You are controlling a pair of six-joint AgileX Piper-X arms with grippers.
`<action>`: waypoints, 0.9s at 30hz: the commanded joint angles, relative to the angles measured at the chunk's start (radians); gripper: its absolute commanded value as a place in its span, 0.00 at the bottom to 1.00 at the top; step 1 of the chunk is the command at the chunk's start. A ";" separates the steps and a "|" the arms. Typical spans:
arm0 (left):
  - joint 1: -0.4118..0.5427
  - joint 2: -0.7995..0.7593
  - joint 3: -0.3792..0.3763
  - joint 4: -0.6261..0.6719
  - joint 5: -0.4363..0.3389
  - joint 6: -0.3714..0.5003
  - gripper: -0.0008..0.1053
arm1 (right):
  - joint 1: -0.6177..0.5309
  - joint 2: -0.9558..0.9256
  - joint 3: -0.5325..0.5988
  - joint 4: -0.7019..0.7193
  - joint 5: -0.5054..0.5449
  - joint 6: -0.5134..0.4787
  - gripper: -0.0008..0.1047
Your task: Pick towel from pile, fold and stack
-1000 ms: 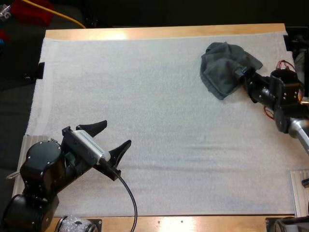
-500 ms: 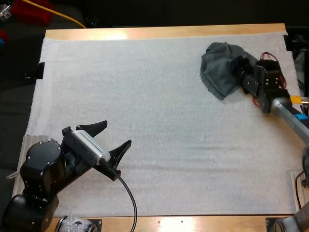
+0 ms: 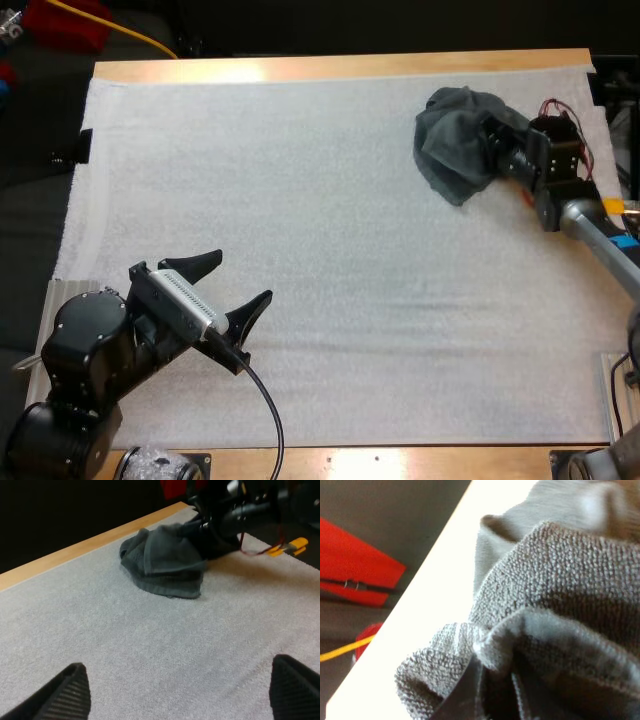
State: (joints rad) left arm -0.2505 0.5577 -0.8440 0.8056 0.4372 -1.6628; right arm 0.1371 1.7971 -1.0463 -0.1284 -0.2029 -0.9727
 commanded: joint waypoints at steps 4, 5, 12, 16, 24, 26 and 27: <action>-0.002 0.001 -0.011 -0.002 0.009 0.003 0.68 | 0.024 -0.131 -0.010 0.071 -0.018 -0.182 0.01; -0.002 0.001 -0.011 -0.002 0.009 0.003 0.68 | 0.029 -0.159 -0.010 0.083 -0.018 -0.208 0.01; -0.002 0.001 -0.011 -0.002 0.009 -0.012 0.68 | 0.032 -0.353 -0.010 0.149 -0.019 -0.243 0.01; -0.002 0.001 -0.011 -0.002 0.009 -0.021 0.68 | 0.032 -0.439 -0.010 0.197 -0.026 -0.243 0.01; -0.002 0.001 -0.011 0.013 0.009 -0.051 0.68 | 0.032 -0.608 -0.010 0.366 -0.089 -0.235 0.01; -0.002 0.001 -0.011 0.028 0.009 -0.062 0.68 | 0.041 -0.639 -0.010 0.422 -0.093 -0.236 0.01; -0.002 0.001 -0.011 0.036 0.009 -0.062 0.68 | 0.049 -0.651 -0.010 0.448 -0.093 -0.236 0.01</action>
State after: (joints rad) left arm -0.2505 0.5577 -0.8440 0.8353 0.4384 -1.7116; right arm 0.1827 1.1606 -1.0463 0.3021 -0.2811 -1.1977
